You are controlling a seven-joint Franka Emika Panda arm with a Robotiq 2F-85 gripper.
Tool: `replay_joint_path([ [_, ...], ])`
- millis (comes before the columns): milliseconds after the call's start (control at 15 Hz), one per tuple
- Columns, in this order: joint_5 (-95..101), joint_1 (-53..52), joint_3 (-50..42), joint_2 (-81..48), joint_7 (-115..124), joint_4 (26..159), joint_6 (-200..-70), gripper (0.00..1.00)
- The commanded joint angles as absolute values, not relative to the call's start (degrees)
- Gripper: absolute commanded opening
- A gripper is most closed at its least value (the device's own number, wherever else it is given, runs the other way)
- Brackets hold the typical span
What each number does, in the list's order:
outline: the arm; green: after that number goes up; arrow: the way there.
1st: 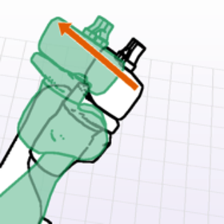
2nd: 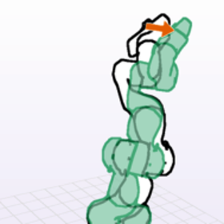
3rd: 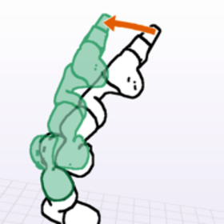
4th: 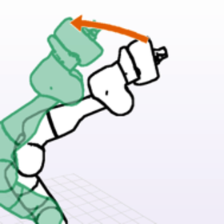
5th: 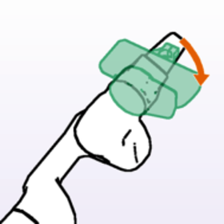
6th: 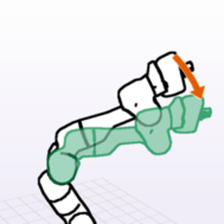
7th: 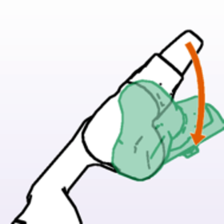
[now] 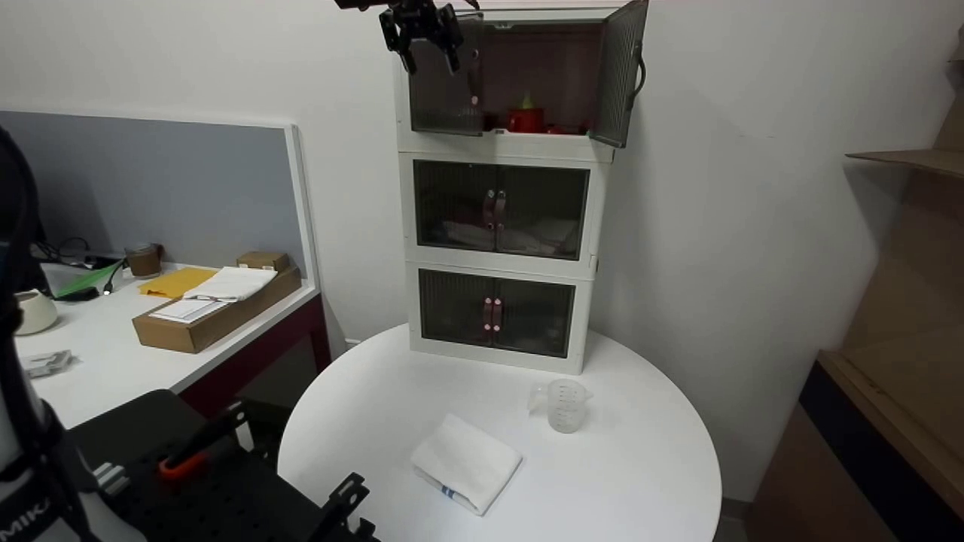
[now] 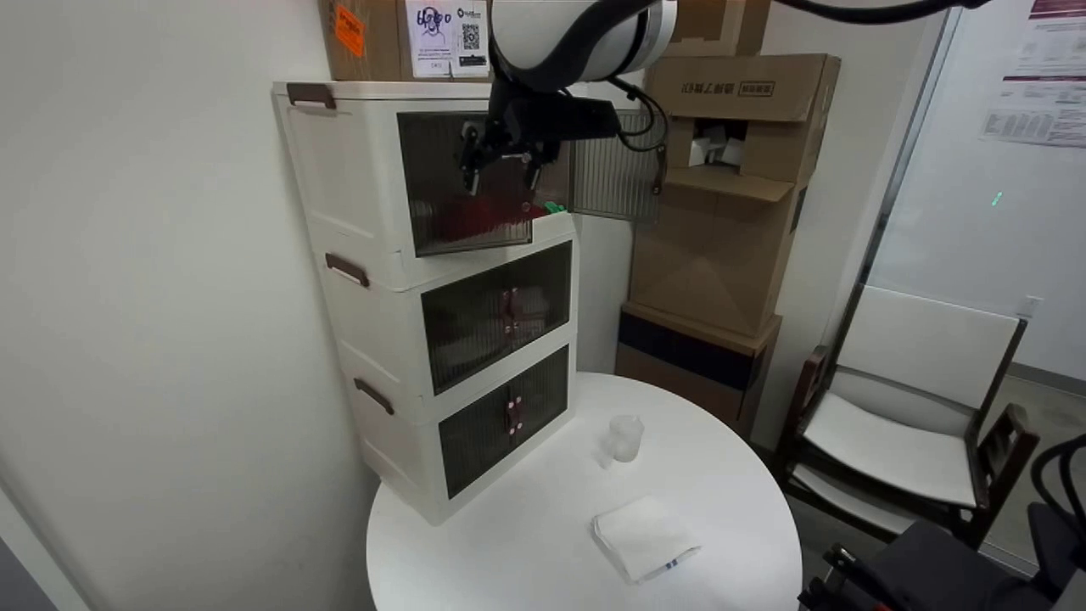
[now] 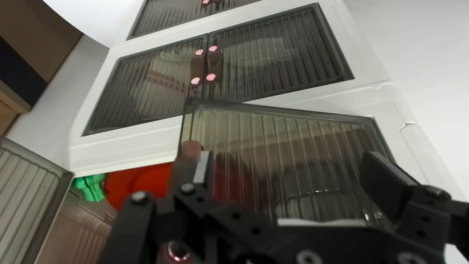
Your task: Close the topmost shelf's left door
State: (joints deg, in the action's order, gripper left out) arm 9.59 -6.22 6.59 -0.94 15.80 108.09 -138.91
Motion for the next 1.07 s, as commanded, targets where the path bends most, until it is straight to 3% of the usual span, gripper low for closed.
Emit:
replay_joint_path([
  [0, 9.85, -6.13, 6.08, -3.04, 15.21, 106.48, -140.23, 1.0],
  [1000, 14.41, -8.06, 5.61, -14.17, 4.81, 93.54, -140.32, 1.0],
])
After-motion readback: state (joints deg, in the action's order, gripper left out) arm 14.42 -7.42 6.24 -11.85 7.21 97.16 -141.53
